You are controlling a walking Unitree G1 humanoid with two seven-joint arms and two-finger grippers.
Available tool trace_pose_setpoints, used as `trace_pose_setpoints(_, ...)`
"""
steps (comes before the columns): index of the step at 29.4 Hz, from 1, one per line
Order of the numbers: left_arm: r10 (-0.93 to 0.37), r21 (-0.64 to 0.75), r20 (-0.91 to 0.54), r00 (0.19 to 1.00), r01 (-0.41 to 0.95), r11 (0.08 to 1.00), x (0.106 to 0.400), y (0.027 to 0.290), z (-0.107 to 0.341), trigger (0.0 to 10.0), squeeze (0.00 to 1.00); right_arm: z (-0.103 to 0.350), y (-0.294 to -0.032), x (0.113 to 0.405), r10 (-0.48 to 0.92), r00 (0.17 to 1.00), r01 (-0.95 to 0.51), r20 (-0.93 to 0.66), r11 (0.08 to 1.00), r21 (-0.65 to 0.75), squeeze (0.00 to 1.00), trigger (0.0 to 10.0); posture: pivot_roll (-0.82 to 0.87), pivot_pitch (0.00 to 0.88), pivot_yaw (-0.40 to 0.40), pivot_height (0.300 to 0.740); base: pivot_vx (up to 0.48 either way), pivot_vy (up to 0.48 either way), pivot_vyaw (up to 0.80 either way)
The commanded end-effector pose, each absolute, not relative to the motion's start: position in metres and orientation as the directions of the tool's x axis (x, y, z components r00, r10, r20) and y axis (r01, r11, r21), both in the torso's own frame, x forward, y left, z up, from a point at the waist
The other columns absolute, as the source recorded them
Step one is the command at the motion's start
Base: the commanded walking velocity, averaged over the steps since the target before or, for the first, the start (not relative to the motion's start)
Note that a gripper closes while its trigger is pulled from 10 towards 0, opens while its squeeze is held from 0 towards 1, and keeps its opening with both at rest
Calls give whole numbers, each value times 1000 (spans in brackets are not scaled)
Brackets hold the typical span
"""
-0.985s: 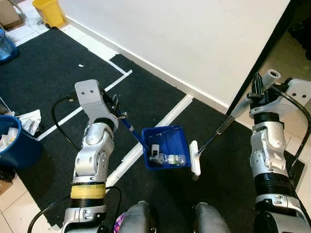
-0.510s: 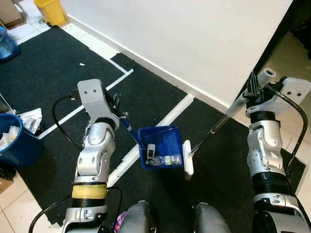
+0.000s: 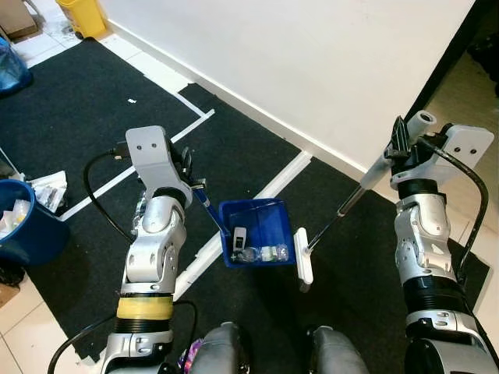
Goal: Sweep floor
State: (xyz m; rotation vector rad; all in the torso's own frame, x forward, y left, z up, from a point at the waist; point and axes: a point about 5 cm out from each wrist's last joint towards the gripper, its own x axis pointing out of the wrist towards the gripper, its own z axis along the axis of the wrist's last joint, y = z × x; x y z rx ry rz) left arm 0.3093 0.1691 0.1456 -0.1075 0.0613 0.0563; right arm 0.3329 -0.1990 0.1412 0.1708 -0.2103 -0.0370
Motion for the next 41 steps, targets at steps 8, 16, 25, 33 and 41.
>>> trace_pose_setpoints(8, 36, -117, 6, 999, -35, 992, 309, 164, 155, 10000, 0, 145, -193, 336, -43, 972, 4, 233, 986, 167, 0, 10000, 52, 41, -7, 740, 377, 0, 0)
trace_pose_setpoints(16, 37, -121, 4, 999, -36, 992, 309, 164, 154, 10000, 0, 145, -192, 336, -35, 972, -3, 231, 987, 163, 0, 10000, 56, 40, -7, 740, 375, 0, 0)
trace_pose_setpoints(25, 33, -120, 5, 999, -33, 992, 309, 163, 154, 10000, 0, 144, -193, 337, -36, 973, -1, 229, 987, 160, 0, 10000, 54, 39, -8, 740, 393, 0, 0)
trace_pose_setpoints(33, 34, -118, 3, 999, -33, 992, 309, 164, 153, 10000, 0, 143, -192, 336, -37, 974, 0, 224, 987, 161, 0, 10000, 55, 41, -5, 740, 480, 0, 0)
trace_pose_setpoints(41, 34, -119, 2, 999, -33, 992, 309, 164, 153, 10000, 0, 143, -193, 337, -39, 973, 3, 226, 987, 159, 0, 10000, 54, 41, -4, 740, 480, 0, 0)
